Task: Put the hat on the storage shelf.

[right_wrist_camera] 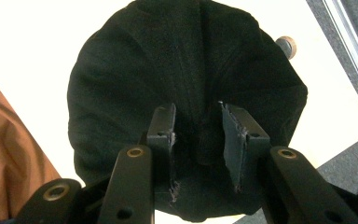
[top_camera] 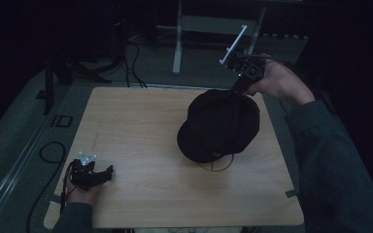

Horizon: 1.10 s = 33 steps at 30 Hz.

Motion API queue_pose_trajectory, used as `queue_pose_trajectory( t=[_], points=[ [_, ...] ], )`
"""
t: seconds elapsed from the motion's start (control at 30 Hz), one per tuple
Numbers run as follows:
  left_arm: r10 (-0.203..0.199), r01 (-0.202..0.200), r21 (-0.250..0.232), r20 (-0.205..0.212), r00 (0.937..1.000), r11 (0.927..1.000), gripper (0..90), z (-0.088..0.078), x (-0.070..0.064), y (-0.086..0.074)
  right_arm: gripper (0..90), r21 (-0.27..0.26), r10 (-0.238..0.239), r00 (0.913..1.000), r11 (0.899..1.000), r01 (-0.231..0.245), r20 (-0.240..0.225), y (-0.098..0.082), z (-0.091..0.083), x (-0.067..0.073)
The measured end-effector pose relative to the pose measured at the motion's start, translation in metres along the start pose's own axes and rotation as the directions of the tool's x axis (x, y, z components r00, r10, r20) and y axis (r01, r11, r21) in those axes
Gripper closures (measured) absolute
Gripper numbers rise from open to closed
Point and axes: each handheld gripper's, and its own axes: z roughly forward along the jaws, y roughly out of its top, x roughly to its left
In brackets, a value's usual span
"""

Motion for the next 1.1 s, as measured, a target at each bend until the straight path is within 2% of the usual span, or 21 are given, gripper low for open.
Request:
queue_pose_trajectory(
  t=[0.5,0.53,0.63,0.73,1.1],
  points=[
    [0.000,0.000,0.000,0.000,1.0000,1.0000,15.2,0.000,0.000,0.000,62.5,0.023,-0.004,0.9989,1.000,0.005,-0.047,-0.003,0.017,0.001],
    [0.000,0.000,0.000,0.000,1.0000,1.0000,15.2,0.000,0.000,0.000,62.8,0.021,-0.008,0.9987,1.000,0.009,-0.051,-0.003,0.017,0.001],
    [-0.001,0.001,0.000,0.000,1.0000,1.0000,15.2,0.000,0.000,0.000,55.3,-0.012,-0.023,0.9983,1.000,0.022,-0.054,-0.004,0.012,0.003],
    [-0.001,0.001,-0.001,0.000,1.0000,1.0000,15.2,0.000,0.000,0.000,52.4,-0.018,-0.034,0.9978,0.999,0.033,-0.057,-0.004,0.009,0.005],
    [-0.001,0.001,-0.001,0.000,1.0000,1.0000,15.2,0.000,0.000,0.000,47.2,-0.040,-0.034,0.9983,0.999,0.032,-0.047,-0.002,0.009,0.007]
  ],
)
